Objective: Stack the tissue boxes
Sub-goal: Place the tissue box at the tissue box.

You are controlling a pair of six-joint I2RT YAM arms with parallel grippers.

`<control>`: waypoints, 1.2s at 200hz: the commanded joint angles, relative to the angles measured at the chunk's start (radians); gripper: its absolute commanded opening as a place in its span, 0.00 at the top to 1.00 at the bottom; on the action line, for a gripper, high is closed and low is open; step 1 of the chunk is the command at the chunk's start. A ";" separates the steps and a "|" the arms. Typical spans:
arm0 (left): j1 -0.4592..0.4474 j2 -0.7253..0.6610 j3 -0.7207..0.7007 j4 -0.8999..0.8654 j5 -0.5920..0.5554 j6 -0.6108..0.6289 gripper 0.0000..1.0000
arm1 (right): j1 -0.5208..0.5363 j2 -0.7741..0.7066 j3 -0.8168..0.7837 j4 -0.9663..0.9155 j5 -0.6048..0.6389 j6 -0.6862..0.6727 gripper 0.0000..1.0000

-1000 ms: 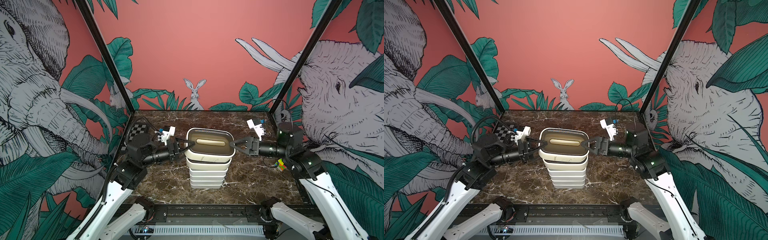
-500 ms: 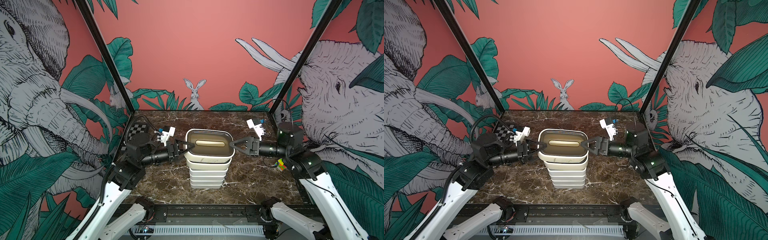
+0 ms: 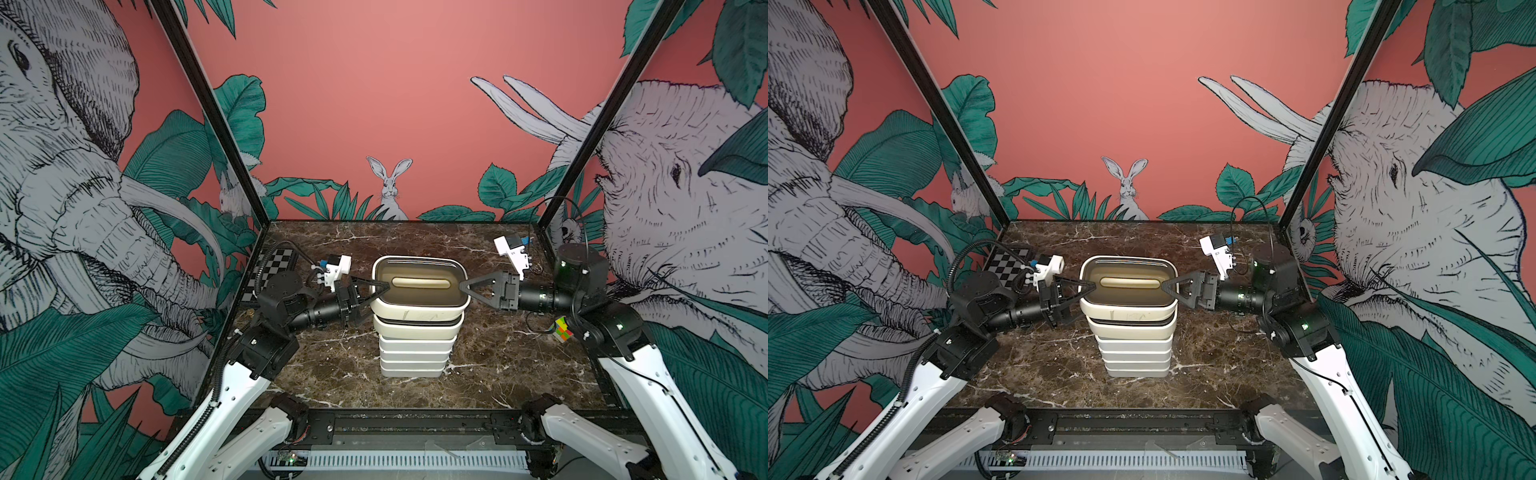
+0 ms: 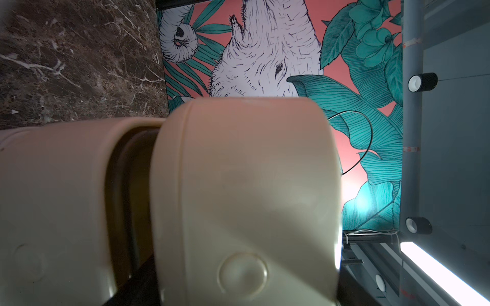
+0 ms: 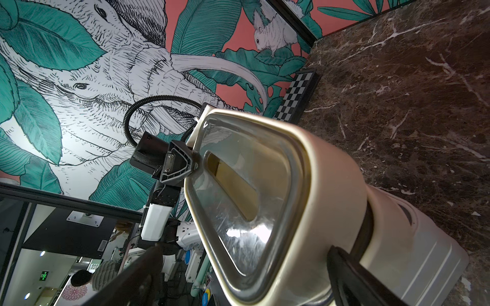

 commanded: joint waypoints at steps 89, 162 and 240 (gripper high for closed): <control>0.002 -0.026 0.009 0.106 0.036 -0.054 0.64 | 0.005 -0.025 0.029 0.003 0.015 -0.022 0.04; 0.003 -0.004 0.071 -0.076 0.070 0.060 0.51 | 0.006 -0.046 0.023 0.000 0.027 -0.017 0.03; 0.002 0.001 0.131 -0.281 0.058 0.165 0.27 | 0.007 -0.042 0.017 0.018 0.008 -0.015 0.03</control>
